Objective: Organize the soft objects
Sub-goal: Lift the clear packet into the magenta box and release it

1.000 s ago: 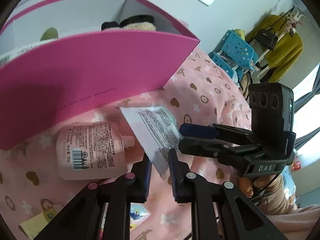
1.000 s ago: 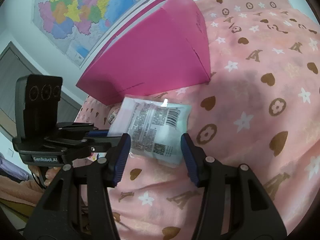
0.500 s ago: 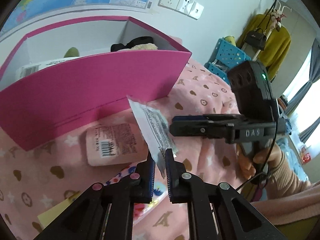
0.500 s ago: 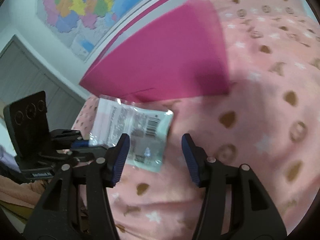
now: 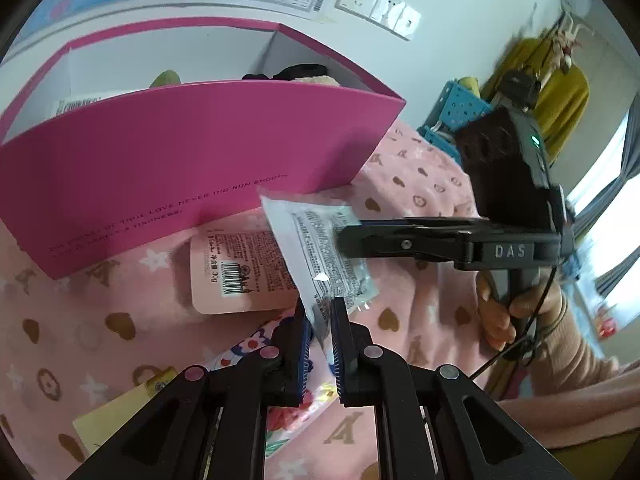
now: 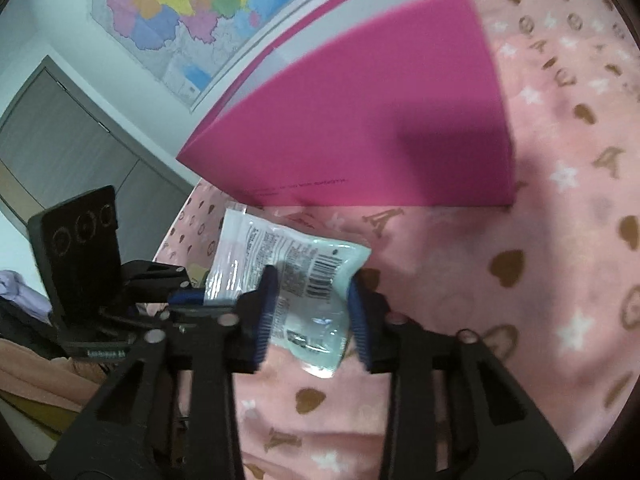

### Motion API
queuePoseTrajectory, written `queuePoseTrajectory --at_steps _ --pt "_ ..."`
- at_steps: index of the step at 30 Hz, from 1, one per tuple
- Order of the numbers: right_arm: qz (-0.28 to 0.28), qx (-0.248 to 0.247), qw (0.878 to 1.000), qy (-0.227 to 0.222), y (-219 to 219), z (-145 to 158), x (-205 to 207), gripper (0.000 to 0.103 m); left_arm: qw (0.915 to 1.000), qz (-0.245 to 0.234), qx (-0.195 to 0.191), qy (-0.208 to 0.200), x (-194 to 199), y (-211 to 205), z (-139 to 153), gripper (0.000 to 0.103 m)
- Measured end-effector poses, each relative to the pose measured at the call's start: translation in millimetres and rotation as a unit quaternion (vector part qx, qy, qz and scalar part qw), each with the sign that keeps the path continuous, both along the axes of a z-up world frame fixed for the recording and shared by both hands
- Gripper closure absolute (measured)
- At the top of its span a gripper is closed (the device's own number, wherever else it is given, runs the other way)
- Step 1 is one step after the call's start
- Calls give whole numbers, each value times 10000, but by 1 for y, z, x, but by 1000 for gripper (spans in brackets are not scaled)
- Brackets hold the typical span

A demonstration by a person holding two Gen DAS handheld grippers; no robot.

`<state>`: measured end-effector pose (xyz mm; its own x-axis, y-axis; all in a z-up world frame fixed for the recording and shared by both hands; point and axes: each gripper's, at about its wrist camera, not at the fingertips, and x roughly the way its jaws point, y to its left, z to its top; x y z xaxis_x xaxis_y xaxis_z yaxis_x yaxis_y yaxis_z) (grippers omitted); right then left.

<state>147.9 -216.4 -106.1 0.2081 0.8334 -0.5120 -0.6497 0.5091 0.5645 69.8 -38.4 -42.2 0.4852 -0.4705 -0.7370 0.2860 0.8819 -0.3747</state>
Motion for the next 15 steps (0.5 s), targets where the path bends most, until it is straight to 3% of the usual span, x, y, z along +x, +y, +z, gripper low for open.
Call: queuePoseTrajectory --at_steps 5,10,15 --pt "-185 2 9985 -506 -10 39 -11 80 9994 -29 -342 -97 4 1 16 94" --pt "-219 22 9940 -1072 -6 86 -7 80 9981 -27 -364 -506 12 2 51 90" --pt "-289 -38 9887 -1473 10 123 12 80 9963 160 -149 -825 37 6 83 88"
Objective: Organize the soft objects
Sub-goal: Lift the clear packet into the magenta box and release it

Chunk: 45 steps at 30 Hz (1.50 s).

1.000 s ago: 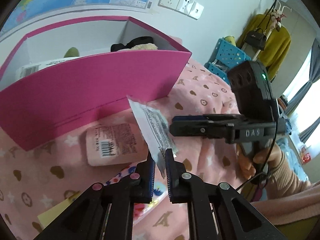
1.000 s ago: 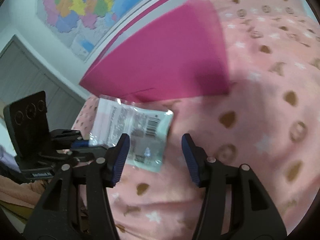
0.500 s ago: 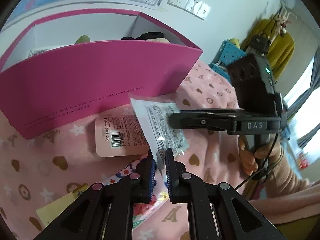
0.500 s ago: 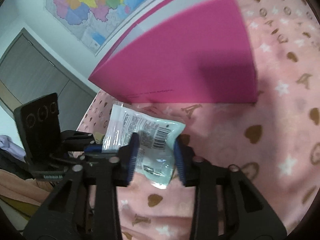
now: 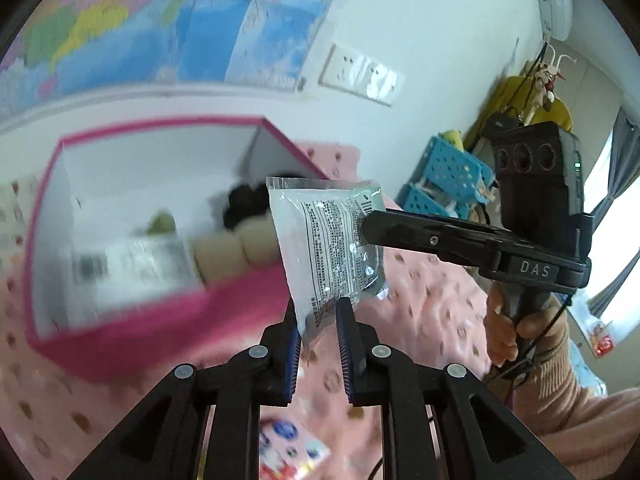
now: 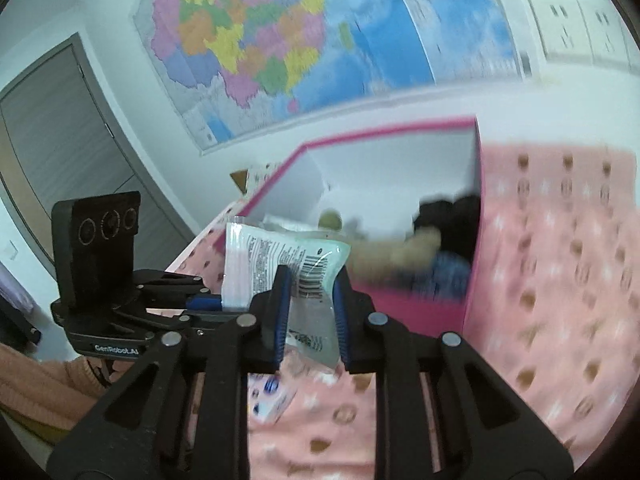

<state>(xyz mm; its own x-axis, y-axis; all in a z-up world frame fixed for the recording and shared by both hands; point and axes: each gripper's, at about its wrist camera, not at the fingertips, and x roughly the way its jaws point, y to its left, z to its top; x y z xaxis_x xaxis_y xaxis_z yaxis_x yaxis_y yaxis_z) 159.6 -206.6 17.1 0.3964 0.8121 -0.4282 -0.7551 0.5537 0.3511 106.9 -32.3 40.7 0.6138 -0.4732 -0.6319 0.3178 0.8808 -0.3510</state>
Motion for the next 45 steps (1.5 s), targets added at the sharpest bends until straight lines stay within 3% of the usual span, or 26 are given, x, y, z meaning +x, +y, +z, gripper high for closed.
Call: queuePoseTrajectory --at_steps 7,17,22,24,32,41,45 --pt "-197 -38 9998 -24 11 16 42 80 9996 258 34 126 50 17 9 87" --pt "-509 -233 9978 358 25 0 92 80 9968 491 25 630 100 33 -12 82" --pt "-724 -549 9948 453 35 -15 107 80 9927 797 231 877 113 37 -28 68" --pt "-840 -627 9935 450 35 -18 109 79 9902 1020 457 839 116 39 -30 58" --pt "-885 -708 9932 271 23 -21 89 73 9902 1137 680 452 96 40 -20 55" --pt "-484 -117 9988 39 -9 -11 28 59 9940 939 516 -206 29 45 -1 49" --pt "-168 84 9997 144 -14 -20 1 57 9948 829 490 -345 2 44 -1 45"
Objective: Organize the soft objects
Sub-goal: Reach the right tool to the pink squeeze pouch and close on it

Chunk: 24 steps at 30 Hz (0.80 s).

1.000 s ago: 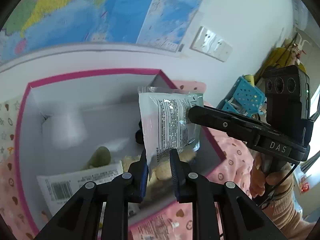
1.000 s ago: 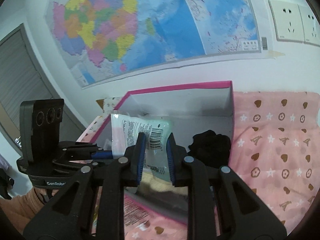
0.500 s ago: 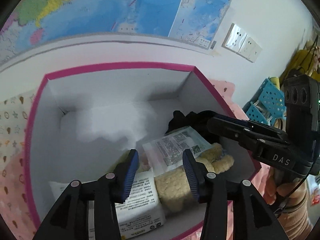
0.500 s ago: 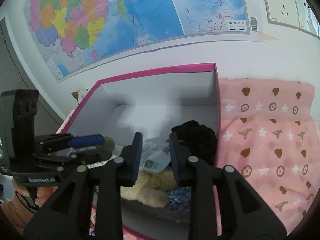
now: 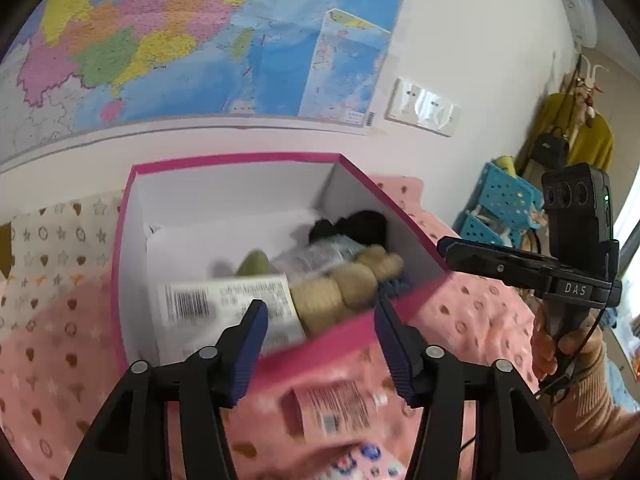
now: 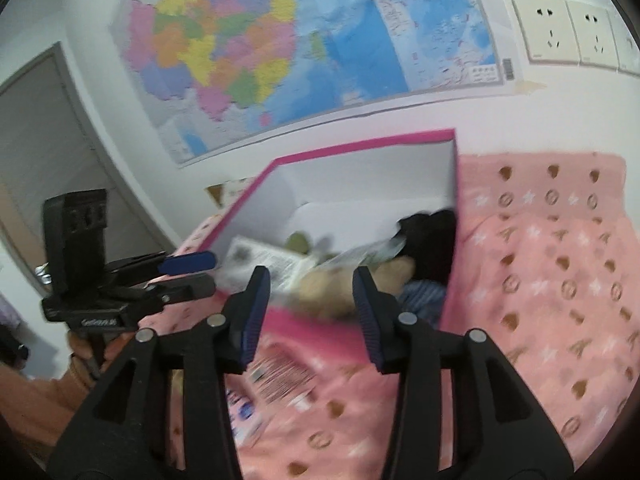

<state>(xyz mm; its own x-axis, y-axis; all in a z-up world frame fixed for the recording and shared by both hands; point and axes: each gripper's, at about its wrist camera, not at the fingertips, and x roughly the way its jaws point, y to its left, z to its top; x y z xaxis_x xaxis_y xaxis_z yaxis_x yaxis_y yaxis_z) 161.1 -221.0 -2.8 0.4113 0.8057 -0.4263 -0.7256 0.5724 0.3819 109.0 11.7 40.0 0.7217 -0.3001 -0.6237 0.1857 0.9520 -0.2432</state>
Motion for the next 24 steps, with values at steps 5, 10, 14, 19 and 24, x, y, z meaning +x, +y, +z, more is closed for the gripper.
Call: queuePoseTrajectory --at_steps 5,10,14,19,24 --pt "170 -129 9990 395 8 -35 -19 56 9996 -115 -21 238 -21 -2 -19 44" --pt "171 -230 9952 932 18 -74 -20 56 9973 9 9 739 -18 -1 -54 44" --pt "71 -416 9920 1192 27 -97 -20 56 9951 41 -32 991 -16 1 -72 44" --pt "74 -443 9902 1324 34 -109 -22 56 9941 -1 3 1082 -16 -1 -79 45" --pt "47 -455 9903 1314 37 -111 -20 56 9927 -49 52 1202 -13 -7 -87 46"
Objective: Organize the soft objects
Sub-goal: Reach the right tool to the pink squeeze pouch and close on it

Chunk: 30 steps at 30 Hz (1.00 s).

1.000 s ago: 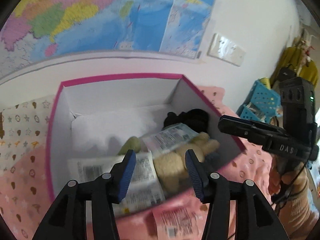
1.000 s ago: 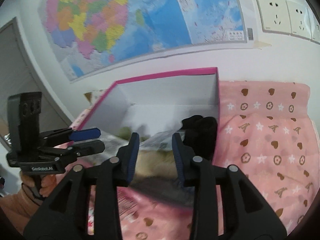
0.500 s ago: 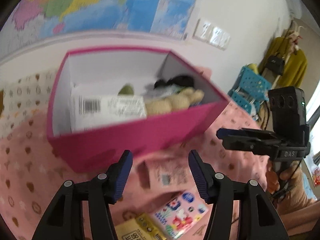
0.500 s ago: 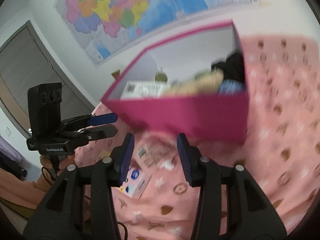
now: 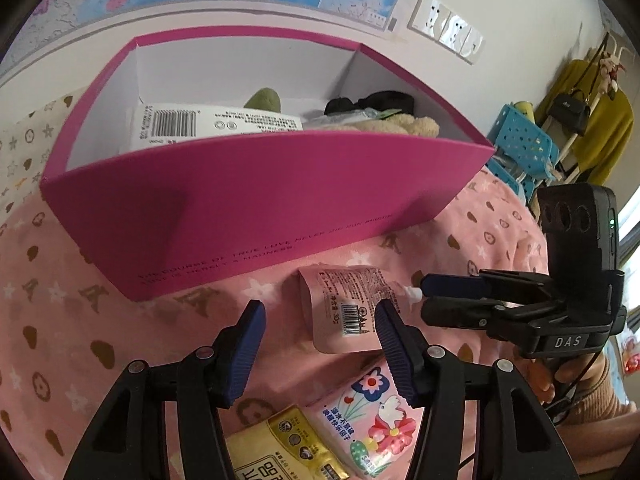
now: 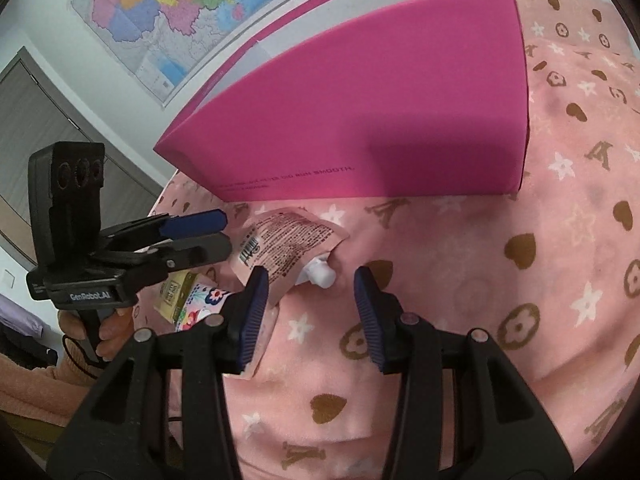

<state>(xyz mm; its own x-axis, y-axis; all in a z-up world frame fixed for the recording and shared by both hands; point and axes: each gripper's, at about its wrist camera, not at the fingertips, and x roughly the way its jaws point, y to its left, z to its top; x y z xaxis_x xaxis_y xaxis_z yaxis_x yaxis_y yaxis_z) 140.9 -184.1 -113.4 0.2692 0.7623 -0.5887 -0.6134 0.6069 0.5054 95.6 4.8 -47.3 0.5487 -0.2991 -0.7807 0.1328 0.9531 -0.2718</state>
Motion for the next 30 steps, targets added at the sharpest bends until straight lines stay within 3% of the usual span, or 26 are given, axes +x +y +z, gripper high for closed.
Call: queuePoseTrajectory --at_steps 11,30 --pt "-19 -19 10000 -41 4 -2 -5 57 9996 -198 -67 207 7 -9 -8 61" --pt "-127 -193 9991 -341 4 5 -10 61 9985 -458 -196 209 2 -23 -5 62"
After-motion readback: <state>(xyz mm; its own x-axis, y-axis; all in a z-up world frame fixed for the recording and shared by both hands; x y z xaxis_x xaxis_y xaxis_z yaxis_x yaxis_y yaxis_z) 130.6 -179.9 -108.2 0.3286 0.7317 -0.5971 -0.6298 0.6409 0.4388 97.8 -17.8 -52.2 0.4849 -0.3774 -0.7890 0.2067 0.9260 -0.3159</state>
